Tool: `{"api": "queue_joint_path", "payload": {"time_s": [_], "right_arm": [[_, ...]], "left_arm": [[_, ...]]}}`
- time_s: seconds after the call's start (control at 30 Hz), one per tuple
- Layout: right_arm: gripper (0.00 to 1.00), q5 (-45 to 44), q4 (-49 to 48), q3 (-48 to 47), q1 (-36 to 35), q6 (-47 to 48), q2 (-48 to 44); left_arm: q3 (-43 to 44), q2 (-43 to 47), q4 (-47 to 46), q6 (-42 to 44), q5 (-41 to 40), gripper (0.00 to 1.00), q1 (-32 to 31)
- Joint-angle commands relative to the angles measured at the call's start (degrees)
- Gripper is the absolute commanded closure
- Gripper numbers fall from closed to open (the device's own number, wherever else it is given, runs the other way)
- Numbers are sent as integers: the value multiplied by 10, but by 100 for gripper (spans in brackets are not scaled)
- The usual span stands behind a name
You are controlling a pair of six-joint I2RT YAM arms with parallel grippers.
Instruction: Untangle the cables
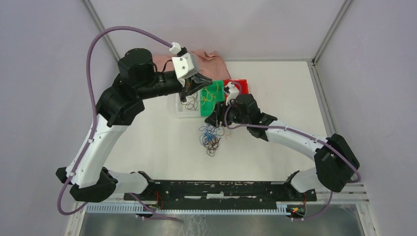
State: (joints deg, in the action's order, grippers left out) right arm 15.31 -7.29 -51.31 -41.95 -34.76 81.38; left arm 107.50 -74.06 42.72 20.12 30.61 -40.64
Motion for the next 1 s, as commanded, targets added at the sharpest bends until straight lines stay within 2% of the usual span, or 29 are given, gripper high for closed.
{"api": "queue_joint_path", "payload": {"time_s": [0.0, 0.17, 0.53, 0.63, 0.73, 0.97], "right_arm": [[38, -22, -44, 10, -7, -15, 9], [39, -31, -69, 51, -12, -29, 17], [40, -41, -106, 109, -23, -49, 39], [40, -45, -108, 122, -23, -52, 26], [36, -48, -85, 118, -23, -47, -12], [24, -47, 42, 54, -23, 1, -128]], "left_arm": [[27, 29, -110, -29, -23, 97, -2], [28, 42, -213, -27, -86, 97, -2], [59, 40, -361, -16, -133, 97, -2], [67, 35, -353, -8, -132, 97, -2], [50, 40, -330, -7, -122, 97, -2], [-78, 84, -320, -3, -126, 97, -2]]}}
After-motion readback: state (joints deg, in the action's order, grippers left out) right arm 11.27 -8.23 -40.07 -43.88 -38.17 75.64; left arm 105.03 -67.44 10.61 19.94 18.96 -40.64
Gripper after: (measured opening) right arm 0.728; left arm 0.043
